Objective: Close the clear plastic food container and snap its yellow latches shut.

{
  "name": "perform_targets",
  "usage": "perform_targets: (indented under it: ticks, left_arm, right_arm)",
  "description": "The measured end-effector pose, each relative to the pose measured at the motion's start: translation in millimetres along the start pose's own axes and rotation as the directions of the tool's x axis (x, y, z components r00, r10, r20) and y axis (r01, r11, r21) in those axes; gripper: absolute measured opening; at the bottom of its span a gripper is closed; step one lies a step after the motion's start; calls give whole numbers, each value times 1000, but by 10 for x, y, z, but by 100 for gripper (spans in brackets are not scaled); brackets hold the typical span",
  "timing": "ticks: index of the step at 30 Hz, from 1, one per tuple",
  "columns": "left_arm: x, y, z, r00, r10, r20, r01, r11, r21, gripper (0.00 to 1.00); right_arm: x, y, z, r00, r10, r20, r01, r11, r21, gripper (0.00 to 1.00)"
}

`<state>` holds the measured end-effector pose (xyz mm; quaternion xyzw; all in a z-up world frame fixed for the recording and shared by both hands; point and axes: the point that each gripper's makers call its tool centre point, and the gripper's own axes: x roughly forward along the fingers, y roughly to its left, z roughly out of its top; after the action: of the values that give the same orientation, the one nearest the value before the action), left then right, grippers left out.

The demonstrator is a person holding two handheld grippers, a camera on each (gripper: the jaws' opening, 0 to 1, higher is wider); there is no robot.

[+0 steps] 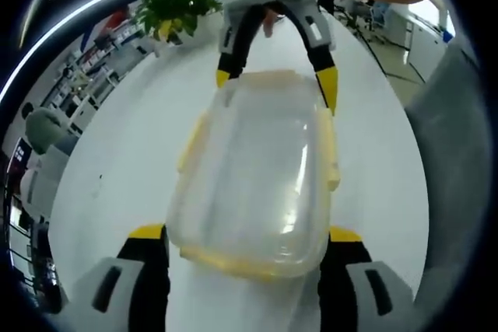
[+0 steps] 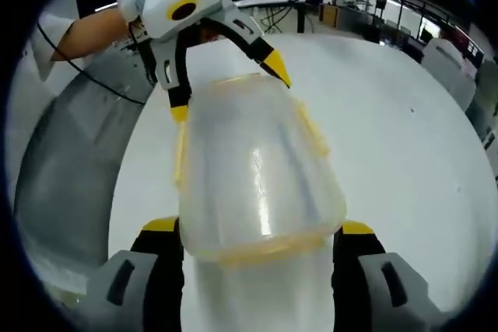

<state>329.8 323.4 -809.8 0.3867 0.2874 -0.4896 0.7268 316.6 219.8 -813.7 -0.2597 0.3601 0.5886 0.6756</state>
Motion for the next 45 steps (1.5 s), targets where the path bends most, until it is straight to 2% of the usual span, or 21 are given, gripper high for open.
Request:
perform_targets:
  ticks: [19,25,36,40,45]
  left_arm:
    - [28,448,-198,1000,10,-13,-10,1000,-11,76]
    - [75,628,-237,999,11,-37,-11,1000,-7,76]
    - [167,863,-225,1000,8,-20,-8,1000,-9,76]
    - [199,927,-200,1000,4,4,-3,1000,-15,76]
    - [232,960,-152,1000,2,-10,-2,1000,-9,77]
  right_arm:
    - [191,-393,284,1000,-9,17,9,1000,-16,76]
    - [237,-560,358,1000,-13,27,13,1000,-16,77]
    - [256,-800,401,999,-20,49,20,1000,-7,78]
    - [251,-871,404,998,-25,54,25,1000,-3,78]
    - [244,-949,405,998,-28,59,28,1000,-1,79]
